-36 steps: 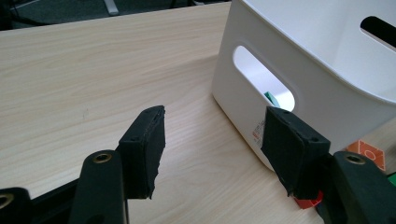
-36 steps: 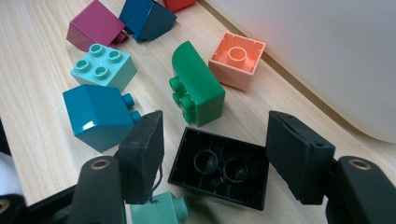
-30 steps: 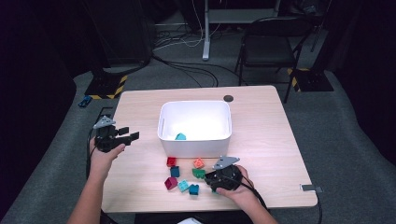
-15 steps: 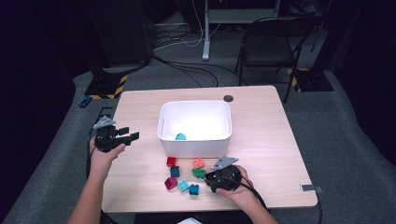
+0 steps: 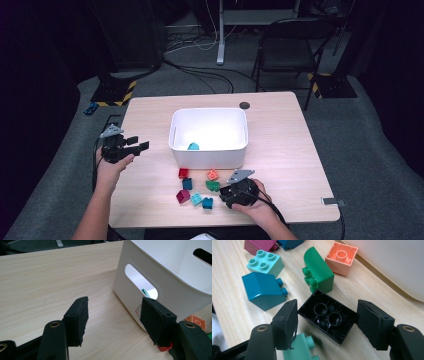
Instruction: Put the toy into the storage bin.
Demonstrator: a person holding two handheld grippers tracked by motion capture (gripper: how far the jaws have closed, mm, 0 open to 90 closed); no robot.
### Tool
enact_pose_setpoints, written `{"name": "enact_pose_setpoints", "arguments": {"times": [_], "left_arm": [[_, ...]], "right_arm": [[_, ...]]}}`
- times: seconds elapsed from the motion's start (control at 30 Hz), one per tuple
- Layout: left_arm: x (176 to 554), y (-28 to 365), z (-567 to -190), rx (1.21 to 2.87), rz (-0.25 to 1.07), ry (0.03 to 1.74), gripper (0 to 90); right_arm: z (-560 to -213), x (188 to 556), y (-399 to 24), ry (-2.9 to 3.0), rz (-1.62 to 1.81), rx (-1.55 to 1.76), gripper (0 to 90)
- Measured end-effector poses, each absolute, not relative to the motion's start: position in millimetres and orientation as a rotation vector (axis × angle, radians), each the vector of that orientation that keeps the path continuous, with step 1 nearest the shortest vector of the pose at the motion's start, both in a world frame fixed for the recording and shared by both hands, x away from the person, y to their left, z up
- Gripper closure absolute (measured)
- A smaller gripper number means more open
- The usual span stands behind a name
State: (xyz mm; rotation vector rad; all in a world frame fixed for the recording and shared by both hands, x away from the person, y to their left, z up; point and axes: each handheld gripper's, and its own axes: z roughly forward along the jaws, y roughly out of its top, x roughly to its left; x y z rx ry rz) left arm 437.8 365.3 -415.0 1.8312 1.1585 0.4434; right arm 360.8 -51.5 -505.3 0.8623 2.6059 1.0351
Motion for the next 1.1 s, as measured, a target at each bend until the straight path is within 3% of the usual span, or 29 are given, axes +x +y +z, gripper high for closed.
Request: {"name": "enact_pose_setpoints", "arguments": {"times": [1.1], "left_arm": [[439, 367, -416, 1.83, 0.443, 1.163, 39.3]], "right_arm": [[-496, 365, -56, 2.574, 1.06, 0.886, 34.5]]}}
